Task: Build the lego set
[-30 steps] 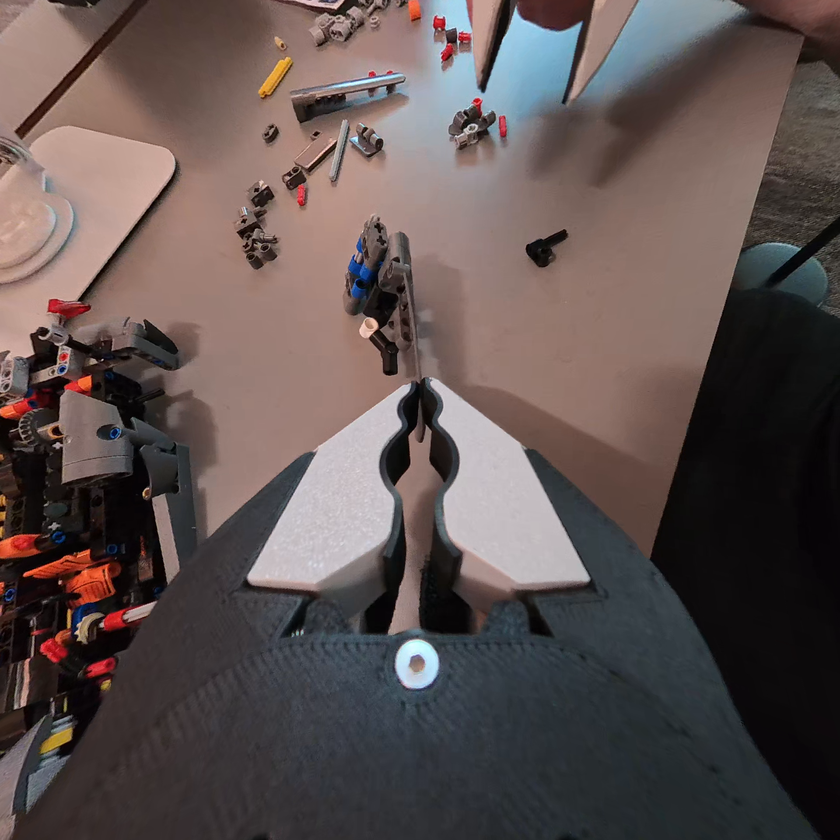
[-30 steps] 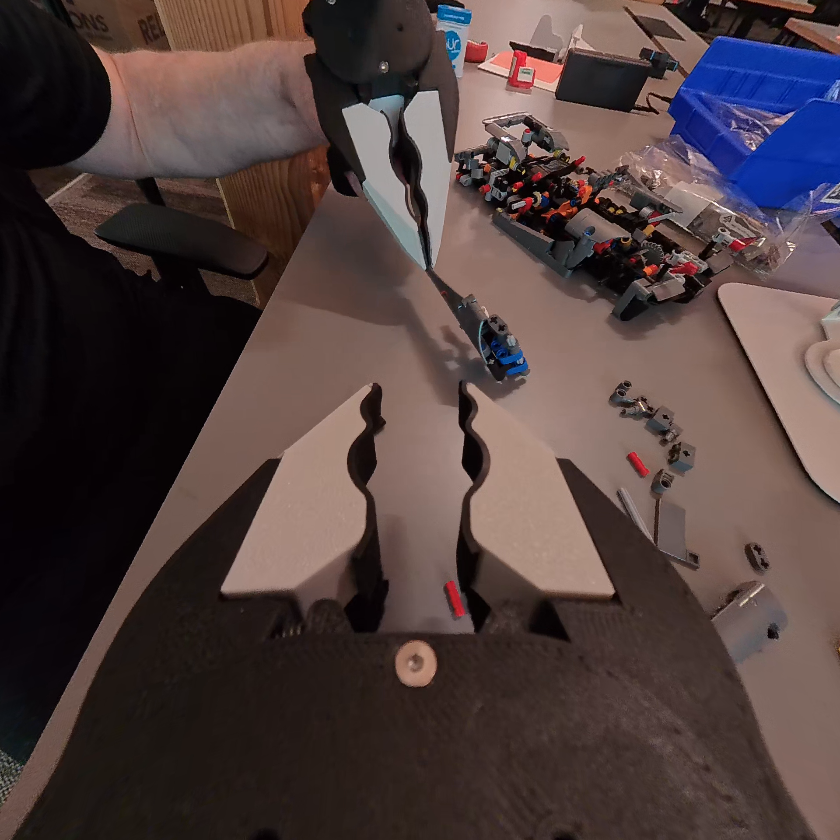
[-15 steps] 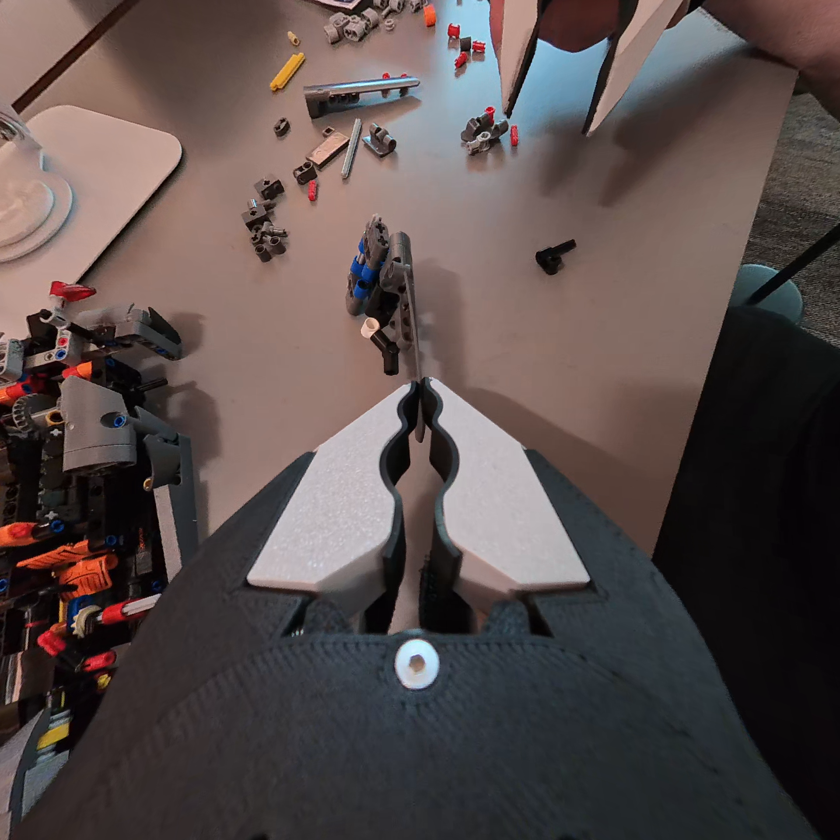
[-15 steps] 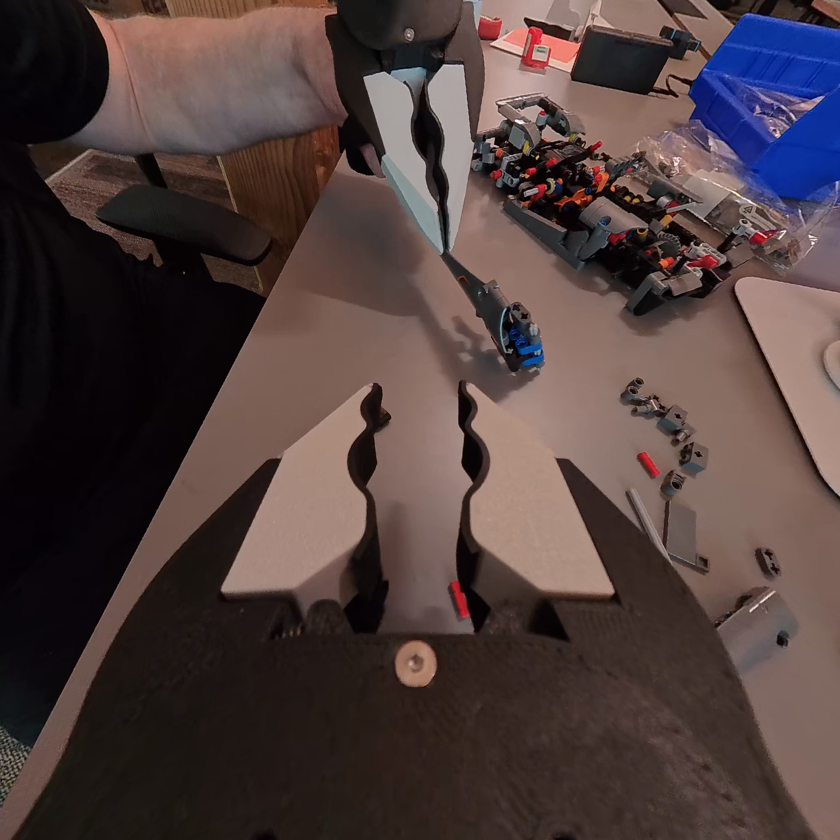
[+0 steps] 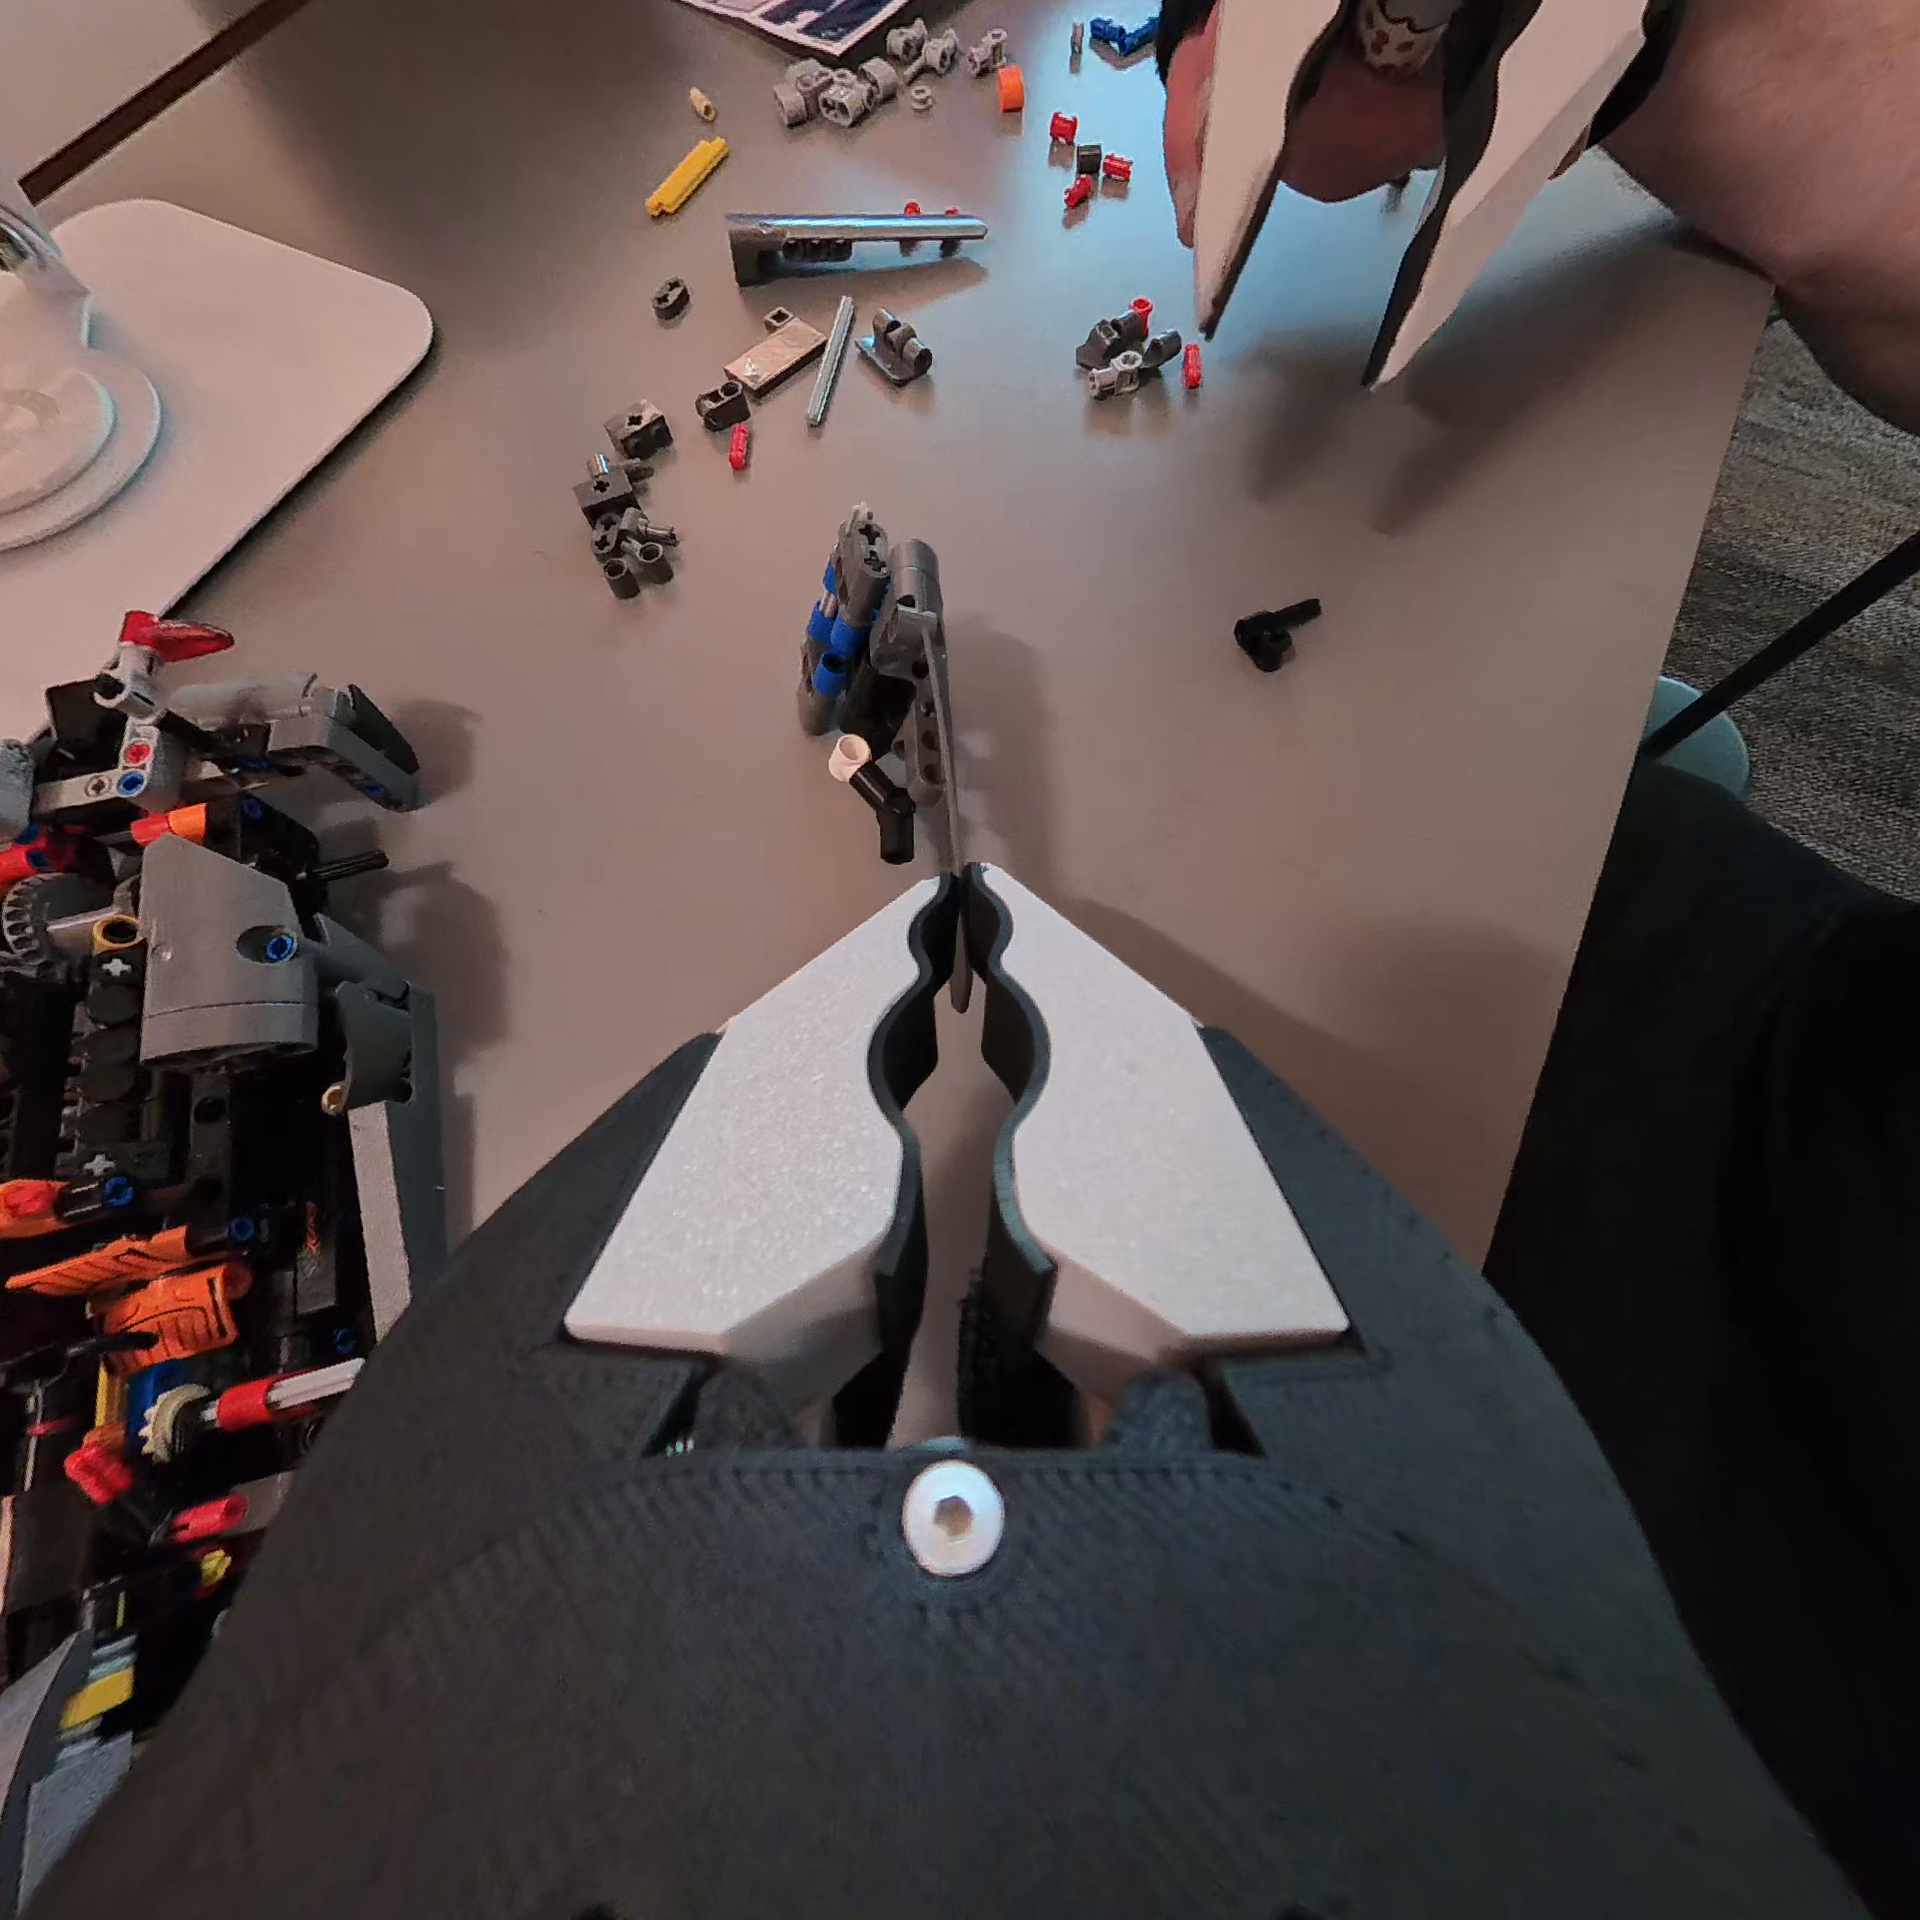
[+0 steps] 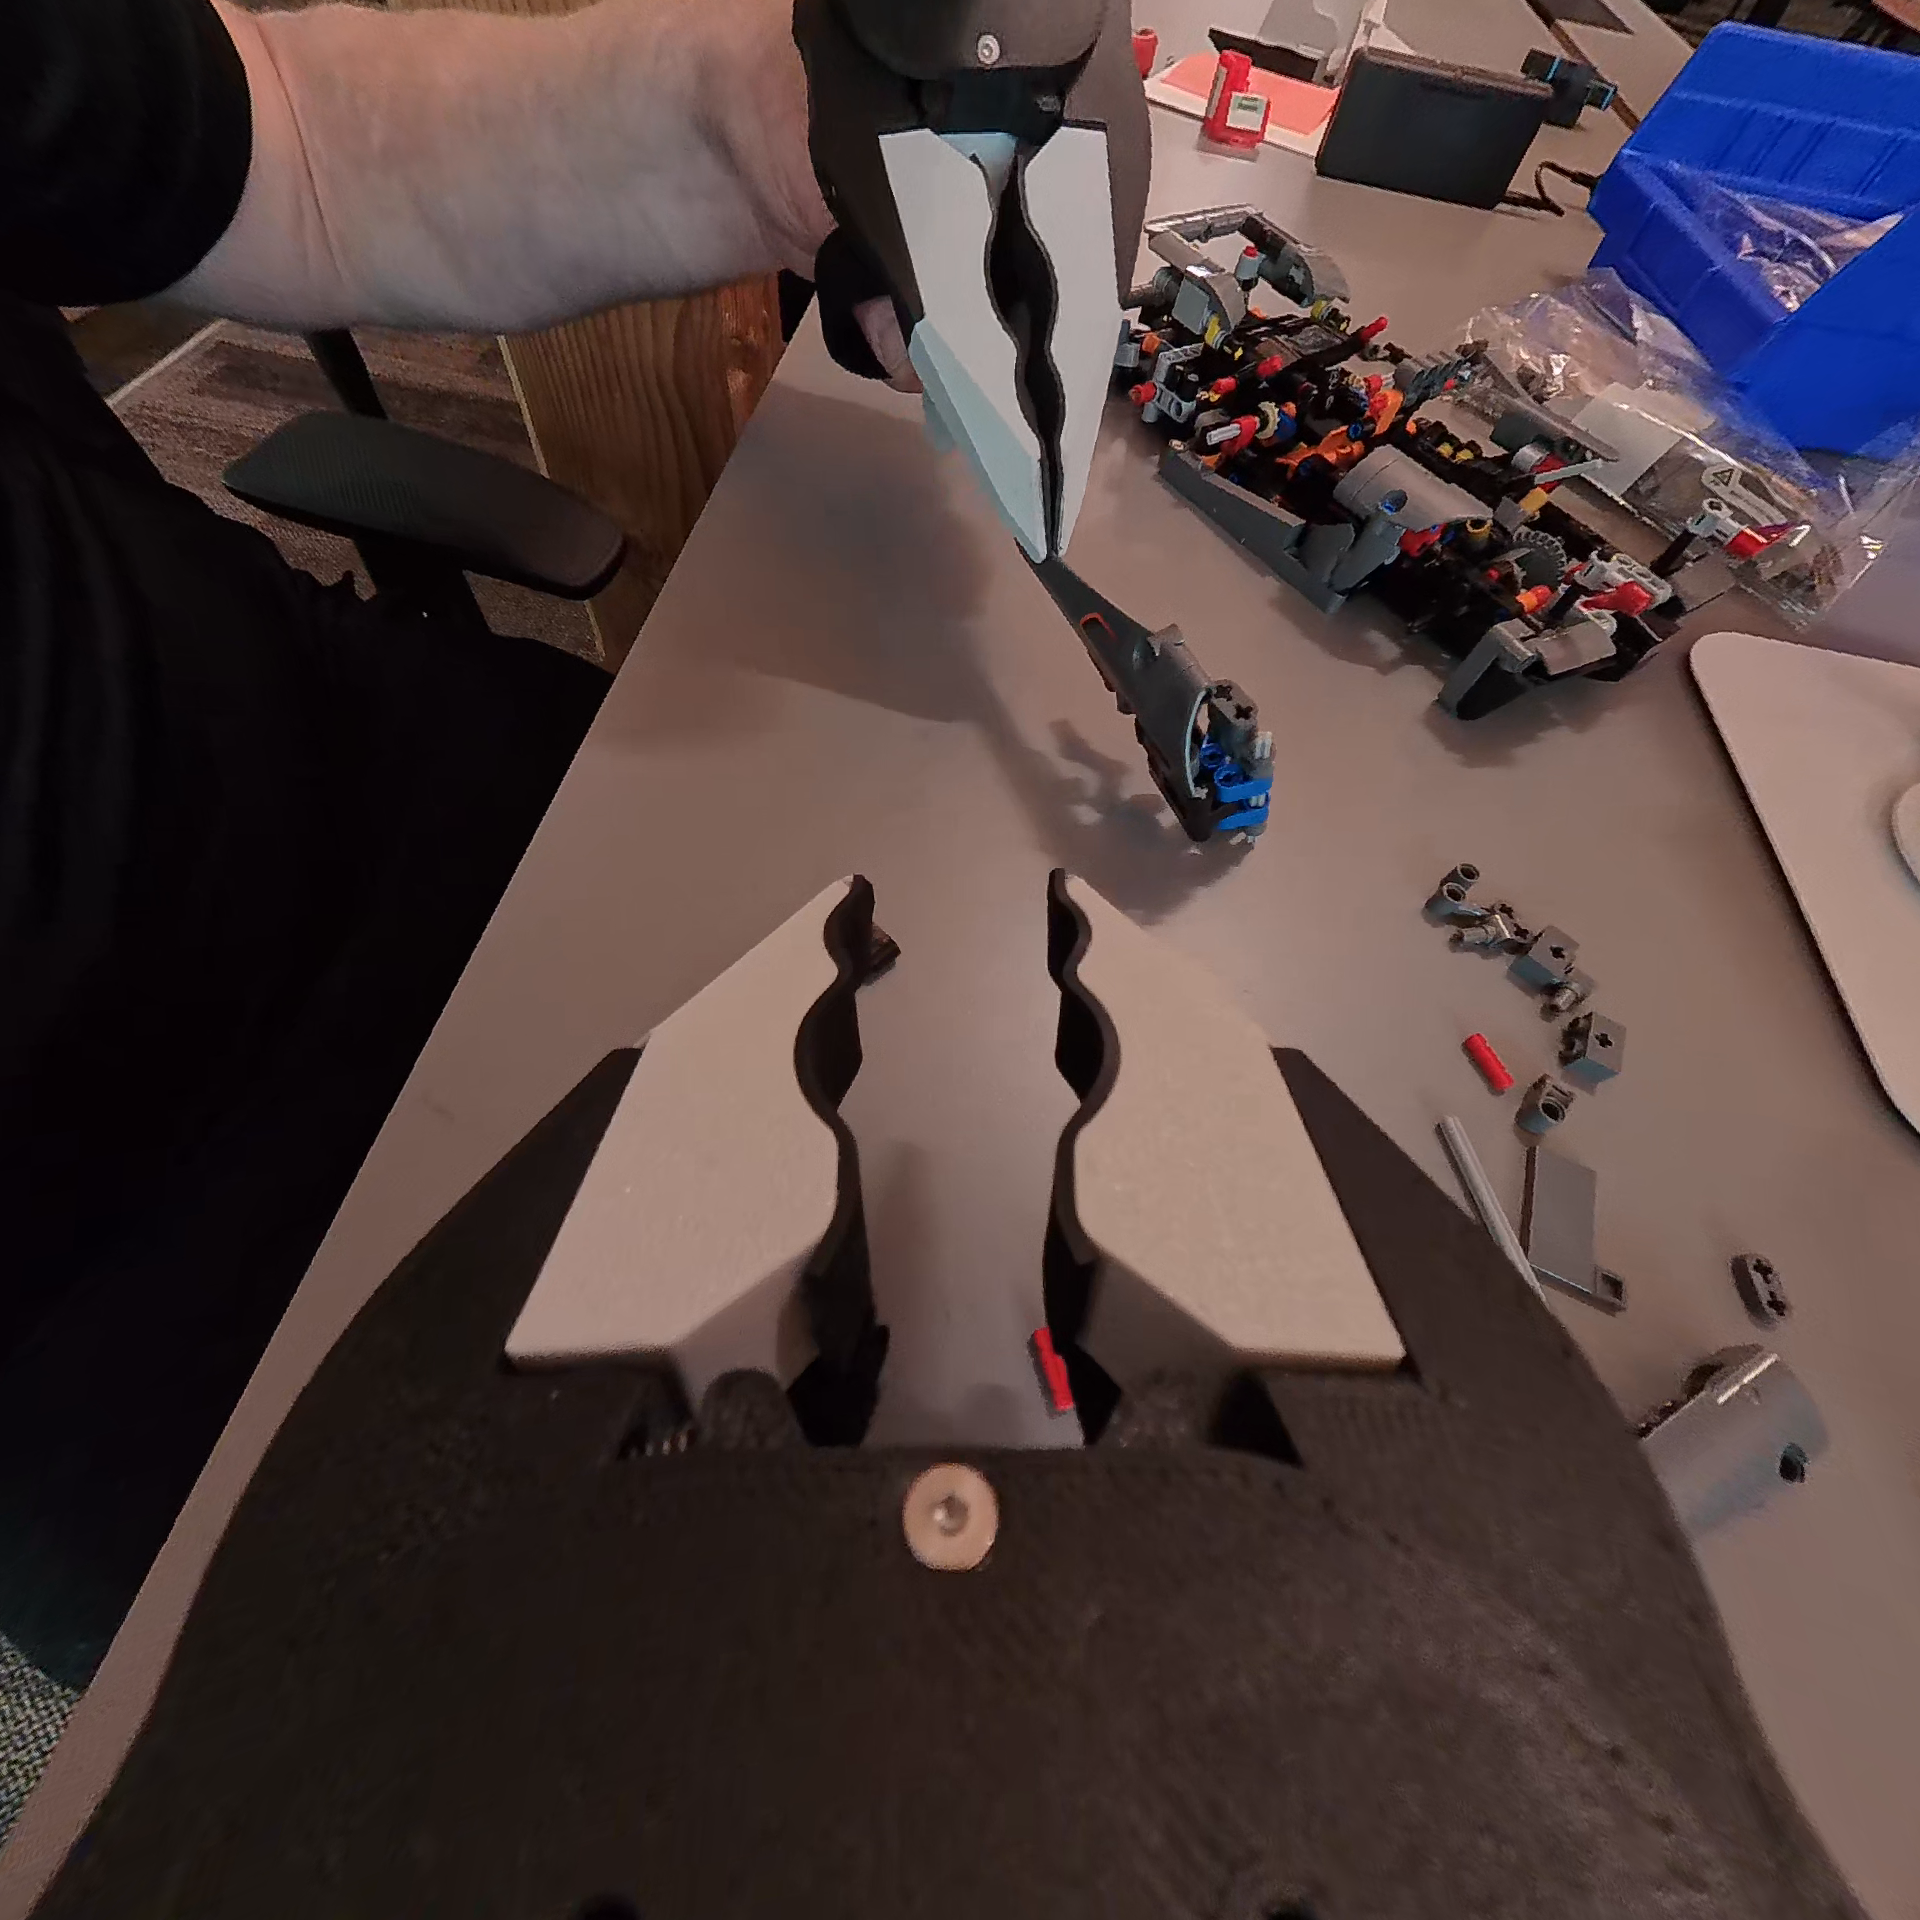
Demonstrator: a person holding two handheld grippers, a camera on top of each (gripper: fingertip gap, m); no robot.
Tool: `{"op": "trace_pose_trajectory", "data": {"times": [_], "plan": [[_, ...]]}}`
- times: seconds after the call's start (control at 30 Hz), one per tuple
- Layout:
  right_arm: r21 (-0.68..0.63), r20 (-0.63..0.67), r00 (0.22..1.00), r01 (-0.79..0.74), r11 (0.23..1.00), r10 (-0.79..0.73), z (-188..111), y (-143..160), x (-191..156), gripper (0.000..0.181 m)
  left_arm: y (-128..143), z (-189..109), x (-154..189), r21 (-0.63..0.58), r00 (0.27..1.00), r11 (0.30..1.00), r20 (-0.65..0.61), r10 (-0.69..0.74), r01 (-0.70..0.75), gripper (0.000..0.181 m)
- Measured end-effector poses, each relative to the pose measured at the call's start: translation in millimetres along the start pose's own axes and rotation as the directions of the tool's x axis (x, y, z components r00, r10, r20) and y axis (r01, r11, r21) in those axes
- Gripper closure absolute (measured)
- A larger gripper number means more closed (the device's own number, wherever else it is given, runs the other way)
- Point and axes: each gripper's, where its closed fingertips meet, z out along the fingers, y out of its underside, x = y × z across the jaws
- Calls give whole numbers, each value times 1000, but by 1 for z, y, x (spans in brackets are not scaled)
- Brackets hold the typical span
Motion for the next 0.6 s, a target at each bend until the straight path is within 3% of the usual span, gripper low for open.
{"op": "trace_pose_trajectory", "data": {"times": [0.47, 0.6], "plan": [[-15, 2, 1000, 5, 1000, -5, 1, 2, -1, 150, -6, -4, -11, 68, 979, 978, -64, -192, 196, 181], [-15, 1, 1000, 6, 1000, -6, 1, 2, -1, 150, -5, -5, -15, 78, 980, 978, -49, -191, 194, 181]]}}
